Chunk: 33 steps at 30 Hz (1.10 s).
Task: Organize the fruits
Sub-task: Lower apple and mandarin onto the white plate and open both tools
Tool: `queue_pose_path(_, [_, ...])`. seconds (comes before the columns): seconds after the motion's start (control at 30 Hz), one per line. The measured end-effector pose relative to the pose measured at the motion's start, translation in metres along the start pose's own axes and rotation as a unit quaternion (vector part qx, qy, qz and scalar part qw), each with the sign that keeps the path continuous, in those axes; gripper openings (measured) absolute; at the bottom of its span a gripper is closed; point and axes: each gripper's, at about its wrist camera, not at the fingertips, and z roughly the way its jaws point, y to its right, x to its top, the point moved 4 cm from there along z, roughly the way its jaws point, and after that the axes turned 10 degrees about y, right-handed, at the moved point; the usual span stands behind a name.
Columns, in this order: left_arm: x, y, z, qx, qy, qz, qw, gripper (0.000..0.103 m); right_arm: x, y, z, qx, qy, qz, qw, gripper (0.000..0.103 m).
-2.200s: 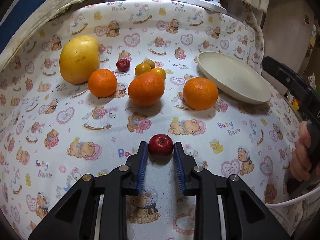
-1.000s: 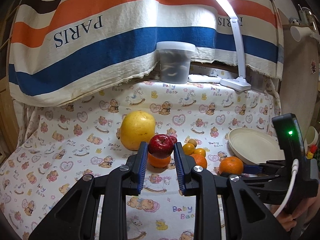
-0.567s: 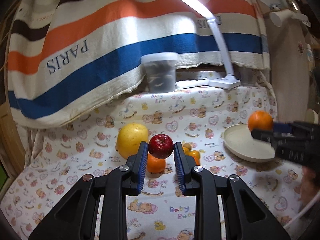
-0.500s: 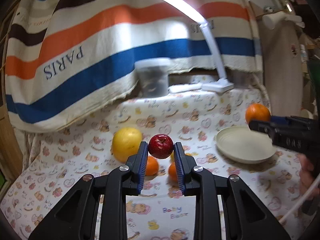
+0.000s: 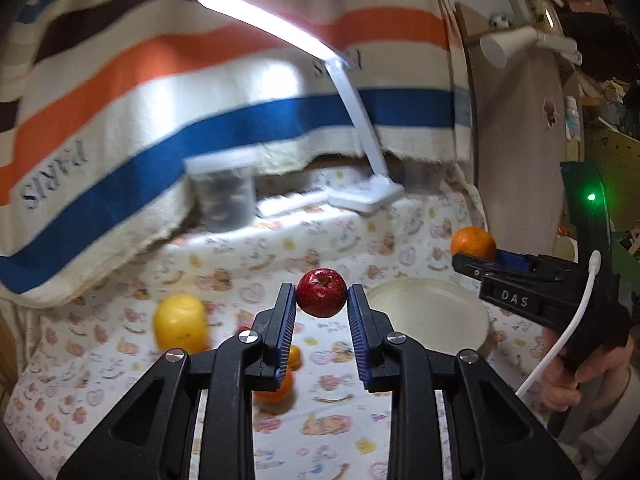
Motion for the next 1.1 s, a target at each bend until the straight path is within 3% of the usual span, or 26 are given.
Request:
queue_pose_path(0.13, [-0.015,0.029,0.043,-0.036,-0.076,0.006,0.9964,0.026,-0.016,0.013,0.018,-0.036,-0.078,-0.009,0.996,0.050])
queue_pose_path(0.27, [-0.034,0.055,0.075,-0.083,-0.150,0.004,0.9851,0.026,-0.031,0.022,0.030,-0.008,-0.148,0.006,0.989,0.050])
queue_pose_path(0.5, [-0.052,0.073,0.101,-0.077,-0.207,0.005,0.9753,0.026,-0.058,0.048,0.052,-0.003,-0.241,0.050,0.969,0.050])
queue_pose_path(0.9, [-0.072,0.079,0.124,-0.103,-0.260,-0.010,0.9601,0.026,-0.060,0.042,0.056,0.007,-0.253,0.032,0.967,0.051])
queue_pose_path(1.1, [-0.077,0.076,0.127,-0.099,-0.259,-0.010,0.9608,0.026,-0.064,0.039,0.058,0.005,-0.257,0.023,0.966,0.051])
